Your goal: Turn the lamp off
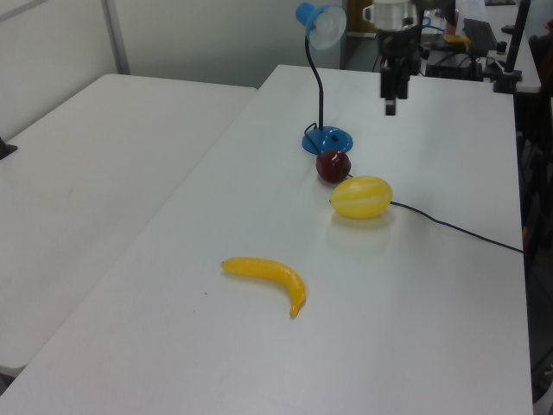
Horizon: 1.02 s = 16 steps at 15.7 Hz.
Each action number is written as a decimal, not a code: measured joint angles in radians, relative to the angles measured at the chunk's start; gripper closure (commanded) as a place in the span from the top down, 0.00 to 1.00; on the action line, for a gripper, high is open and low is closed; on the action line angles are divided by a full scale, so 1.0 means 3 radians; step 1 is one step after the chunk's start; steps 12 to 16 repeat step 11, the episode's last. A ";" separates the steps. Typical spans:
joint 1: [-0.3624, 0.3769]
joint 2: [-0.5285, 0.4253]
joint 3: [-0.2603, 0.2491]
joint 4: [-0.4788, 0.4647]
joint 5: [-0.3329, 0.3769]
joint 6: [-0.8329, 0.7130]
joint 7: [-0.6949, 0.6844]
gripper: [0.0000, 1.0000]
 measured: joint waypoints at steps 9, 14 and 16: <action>0.0051 -0.0370 -0.0028 -0.0300 0.0000 -0.0128 -0.0167 1.00; 0.0042 -0.0371 -0.0041 -0.0300 0.0000 -0.0128 -0.0167 1.00; 0.0042 -0.0371 -0.0041 -0.0300 0.0000 -0.0128 -0.0167 1.00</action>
